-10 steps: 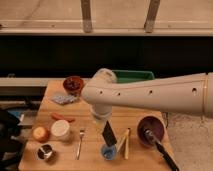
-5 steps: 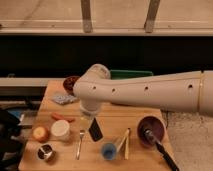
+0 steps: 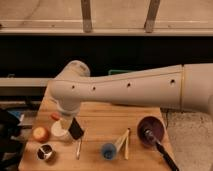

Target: Place eraser in metal cup

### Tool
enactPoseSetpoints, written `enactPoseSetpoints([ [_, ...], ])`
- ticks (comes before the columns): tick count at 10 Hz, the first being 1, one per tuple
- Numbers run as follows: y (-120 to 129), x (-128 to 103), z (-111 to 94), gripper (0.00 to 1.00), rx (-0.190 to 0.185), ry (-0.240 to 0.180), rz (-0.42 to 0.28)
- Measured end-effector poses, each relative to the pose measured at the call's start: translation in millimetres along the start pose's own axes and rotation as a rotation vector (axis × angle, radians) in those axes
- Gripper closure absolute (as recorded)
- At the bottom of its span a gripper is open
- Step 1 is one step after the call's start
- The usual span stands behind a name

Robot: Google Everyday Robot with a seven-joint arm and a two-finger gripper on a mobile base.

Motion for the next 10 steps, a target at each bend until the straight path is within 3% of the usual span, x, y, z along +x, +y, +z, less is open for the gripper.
enactPoseSetpoints([
  [2, 8.1, -22.5, -4.3, 0.86, -0.011, -0.047, -0.078],
  [8, 8.5, -21.0, -2.5, 0.86, -0.016, -0.037, -0.083],
  [10, 9.2, -35.2, 11.3, 0.86, -0.031, -0.018, -0.103],
])
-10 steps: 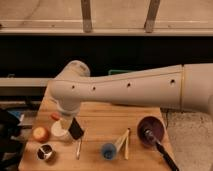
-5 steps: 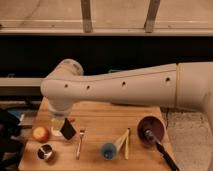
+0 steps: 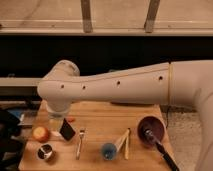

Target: Place eraser in metal cup

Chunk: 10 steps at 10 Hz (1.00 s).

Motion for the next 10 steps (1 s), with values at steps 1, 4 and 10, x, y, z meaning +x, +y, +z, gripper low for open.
enactPoseSetpoints([
  [1, -2.3, -10.2, 7.3, 0.86, -0.011, 0.007, -0.014],
  [4, -2.6, -47.1, 33.5, 0.86, -0.060, 0.014, -0.079],
  [10, 26.2, -91.3, 47.9, 0.86, -0.100, 0.007, -0.216],
])
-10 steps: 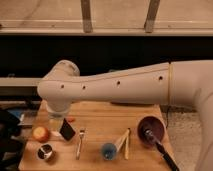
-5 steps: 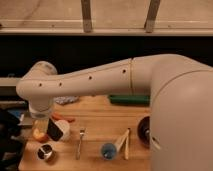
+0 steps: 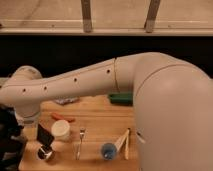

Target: Place eraser in metal cup

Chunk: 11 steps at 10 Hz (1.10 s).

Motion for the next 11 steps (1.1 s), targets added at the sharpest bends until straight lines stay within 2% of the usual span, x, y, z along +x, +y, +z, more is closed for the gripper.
enactPoseSetpoints([
  [3, 12.3, -27.2, 18.3, 0.86, -0.038, -0.025, -0.073],
  [8, 16.3, -32.0, 42.3, 0.86, -0.089, -0.076, -0.095],
  [11, 14.1, -29.9, 53.3, 0.86, -0.099, -0.120, -0.098],
])
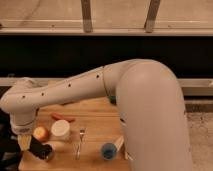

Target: Place eraser in metal cup

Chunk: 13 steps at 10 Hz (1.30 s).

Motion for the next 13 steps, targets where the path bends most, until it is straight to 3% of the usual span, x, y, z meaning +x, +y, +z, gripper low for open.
enactPoseSetpoints([
  [3, -5.3, 15.5, 11.9, 0.86, 0.000, -0.059, 0.016],
  [7, -6.3, 35.5, 18.0, 0.84, 0.001, -0.082, 0.040],
  [13, -3.3, 36.3, 16.2, 0.26, 0.001, -0.094, 0.024],
])
